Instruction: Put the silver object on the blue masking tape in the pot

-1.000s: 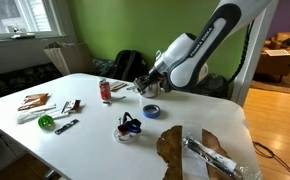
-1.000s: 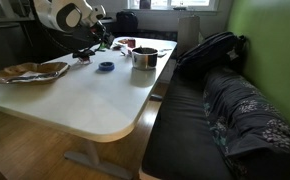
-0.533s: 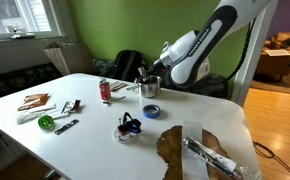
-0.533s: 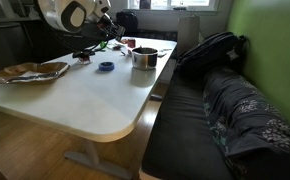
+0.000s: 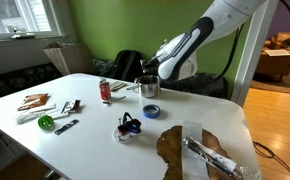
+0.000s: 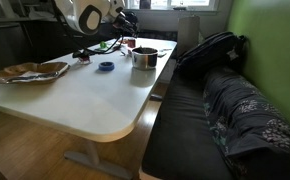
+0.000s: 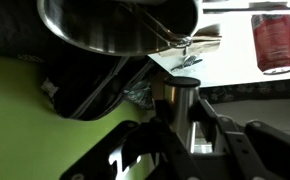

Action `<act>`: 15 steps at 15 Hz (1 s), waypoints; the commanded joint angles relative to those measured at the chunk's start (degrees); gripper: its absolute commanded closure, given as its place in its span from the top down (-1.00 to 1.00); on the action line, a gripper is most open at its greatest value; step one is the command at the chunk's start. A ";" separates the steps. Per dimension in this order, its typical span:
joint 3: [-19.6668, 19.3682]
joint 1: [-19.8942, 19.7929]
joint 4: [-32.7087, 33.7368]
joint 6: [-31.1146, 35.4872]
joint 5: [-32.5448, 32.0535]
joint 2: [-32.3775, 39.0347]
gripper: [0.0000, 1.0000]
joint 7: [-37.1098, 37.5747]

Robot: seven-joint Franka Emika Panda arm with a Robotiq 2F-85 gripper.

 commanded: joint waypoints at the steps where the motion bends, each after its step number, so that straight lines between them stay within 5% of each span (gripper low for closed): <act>1: -8.81 6.47 6.71 -4.78 9.04 6.02 -0.78 -1.77; 9: -26.13 18.53 10.56 -17.14 18.15 13.07 -0.65 1.48; 11: -30.10 21.08 11.06 -20.38 18.88 14.76 0.21 3.43; 15: -34.03 23.85 11.76 -23.26 18.52 16.06 0.68 7.60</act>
